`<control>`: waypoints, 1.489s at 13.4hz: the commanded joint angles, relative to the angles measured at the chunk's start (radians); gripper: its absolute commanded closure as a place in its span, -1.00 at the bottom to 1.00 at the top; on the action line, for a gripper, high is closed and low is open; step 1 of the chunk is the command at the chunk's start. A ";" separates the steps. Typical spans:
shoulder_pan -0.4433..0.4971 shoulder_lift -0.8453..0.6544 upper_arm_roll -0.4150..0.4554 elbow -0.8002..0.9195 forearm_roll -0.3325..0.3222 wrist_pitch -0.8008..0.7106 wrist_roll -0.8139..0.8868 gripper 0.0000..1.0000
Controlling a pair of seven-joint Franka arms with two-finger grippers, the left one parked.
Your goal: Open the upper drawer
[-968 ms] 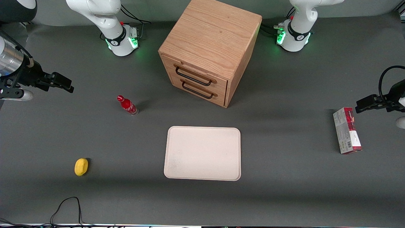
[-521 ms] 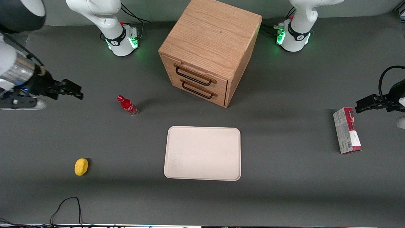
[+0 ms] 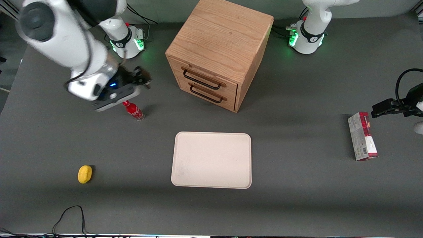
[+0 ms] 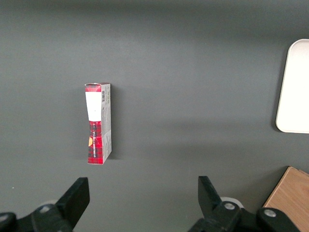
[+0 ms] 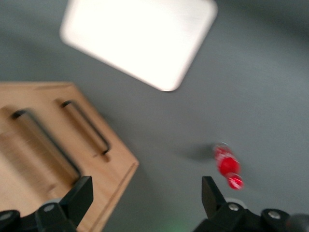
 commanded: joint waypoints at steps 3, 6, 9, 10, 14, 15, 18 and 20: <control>-0.005 0.127 0.183 0.074 -0.059 0.001 -0.154 -1.00; -0.003 0.164 0.227 0.065 -0.053 0.003 -0.157 -1.00; 0.006 0.210 0.248 0.021 -0.055 0.030 -0.158 -1.00; 0.006 0.210 0.248 -0.019 -0.055 0.076 -0.163 -1.00; 0.000 0.212 0.246 -0.123 -0.058 0.183 -0.247 -1.00; 0.000 0.212 0.246 -0.142 -0.058 0.205 -0.250 -1.00; 0.001 0.215 0.246 -0.211 -0.059 0.292 -0.255 -1.00; 0.001 0.216 0.246 -0.225 -0.065 0.308 -0.259 -1.00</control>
